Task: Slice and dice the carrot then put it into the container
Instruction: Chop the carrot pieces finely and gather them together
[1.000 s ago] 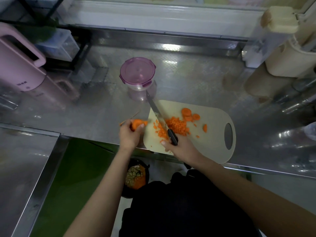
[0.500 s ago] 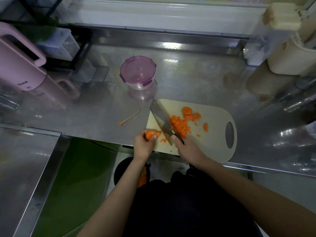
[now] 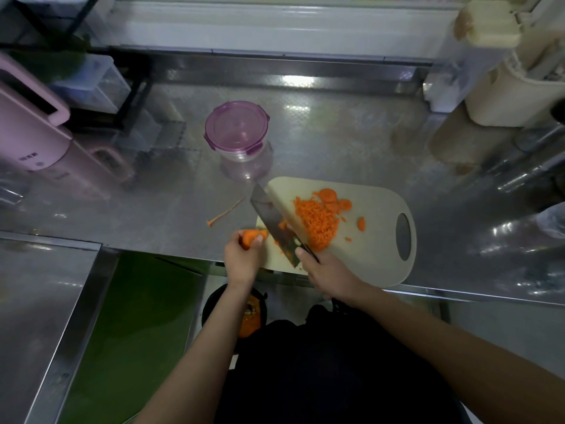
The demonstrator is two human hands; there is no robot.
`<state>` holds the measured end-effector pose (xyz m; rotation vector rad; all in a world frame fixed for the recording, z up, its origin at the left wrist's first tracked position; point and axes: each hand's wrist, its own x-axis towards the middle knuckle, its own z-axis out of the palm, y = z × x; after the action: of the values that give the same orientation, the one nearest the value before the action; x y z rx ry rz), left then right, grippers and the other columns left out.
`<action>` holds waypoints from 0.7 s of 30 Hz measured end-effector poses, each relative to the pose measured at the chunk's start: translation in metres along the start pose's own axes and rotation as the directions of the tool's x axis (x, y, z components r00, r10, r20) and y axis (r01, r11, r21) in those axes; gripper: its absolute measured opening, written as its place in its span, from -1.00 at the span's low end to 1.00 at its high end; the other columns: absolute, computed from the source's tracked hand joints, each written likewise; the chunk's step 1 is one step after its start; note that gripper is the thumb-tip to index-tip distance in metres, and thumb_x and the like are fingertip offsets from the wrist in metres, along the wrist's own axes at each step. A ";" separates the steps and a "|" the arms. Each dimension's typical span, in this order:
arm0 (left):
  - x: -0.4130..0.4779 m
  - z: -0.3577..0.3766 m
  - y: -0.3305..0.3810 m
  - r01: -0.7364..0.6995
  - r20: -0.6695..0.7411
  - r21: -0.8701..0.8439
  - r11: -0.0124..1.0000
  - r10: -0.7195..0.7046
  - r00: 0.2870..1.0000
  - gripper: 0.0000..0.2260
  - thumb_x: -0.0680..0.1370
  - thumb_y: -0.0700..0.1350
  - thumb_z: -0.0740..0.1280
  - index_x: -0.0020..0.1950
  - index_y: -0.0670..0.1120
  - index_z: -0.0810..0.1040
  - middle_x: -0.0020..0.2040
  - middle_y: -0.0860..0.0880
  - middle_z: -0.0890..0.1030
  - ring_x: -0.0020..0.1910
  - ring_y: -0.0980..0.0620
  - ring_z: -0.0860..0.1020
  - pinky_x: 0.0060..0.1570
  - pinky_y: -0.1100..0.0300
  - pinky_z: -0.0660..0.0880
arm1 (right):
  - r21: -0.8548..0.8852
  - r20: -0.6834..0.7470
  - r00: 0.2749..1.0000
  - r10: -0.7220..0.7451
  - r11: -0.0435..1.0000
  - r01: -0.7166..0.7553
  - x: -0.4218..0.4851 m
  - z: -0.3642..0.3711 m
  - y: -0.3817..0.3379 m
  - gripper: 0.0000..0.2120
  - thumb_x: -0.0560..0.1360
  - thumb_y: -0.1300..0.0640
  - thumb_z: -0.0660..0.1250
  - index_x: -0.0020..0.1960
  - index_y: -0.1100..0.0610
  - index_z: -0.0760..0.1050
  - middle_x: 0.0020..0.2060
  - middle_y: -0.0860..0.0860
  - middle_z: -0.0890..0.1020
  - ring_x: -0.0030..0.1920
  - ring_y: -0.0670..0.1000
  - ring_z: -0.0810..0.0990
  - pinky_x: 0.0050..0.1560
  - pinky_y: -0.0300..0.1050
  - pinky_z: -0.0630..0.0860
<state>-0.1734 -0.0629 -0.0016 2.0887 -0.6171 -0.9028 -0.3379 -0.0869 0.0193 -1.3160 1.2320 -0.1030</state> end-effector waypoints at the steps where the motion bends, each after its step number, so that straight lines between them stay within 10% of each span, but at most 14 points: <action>1: 0.000 -0.001 0.001 -0.001 -0.013 -0.003 1.000 0.001 1.000 -0.89 0.53 -0.12 0.33 0.00 -0.10 0.46 -0.05 -0.09 0.56 0.00 -0.13 0.54 0.08 -0.04 0.49 | -0.007 0.021 1.000 0.004 1.000 -0.004 0.000 0.002 0.001 -0.61 0.61 -0.13 0.09 -0.33 0.04 0.26 -0.54 -0.05 0.28 -0.62 -0.14 0.25 -0.58 -0.28 0.23; 21: 0.001 0.035 0.017 -0.064 0.155 0.064 0.996 0.053 0.986 -0.84 0.50 -0.15 0.39 0.02 -0.20 0.54 -0.12 -0.06 0.53 -0.11 -0.01 0.48 -0.16 0.27 0.36 | -0.058 -0.201 0.979 -0.042 0.998 0.031 0.008 -0.027 0.002 -0.57 0.60 -0.10 0.14 -0.38 0.07 0.27 -0.57 -0.04 0.34 -0.61 -0.13 0.30 -0.47 -0.23 0.27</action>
<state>-0.2019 -0.0897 -0.0045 2.0635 -0.7963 -1.0279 -0.3552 -0.1091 0.0190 -1.4025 1.3911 -0.2356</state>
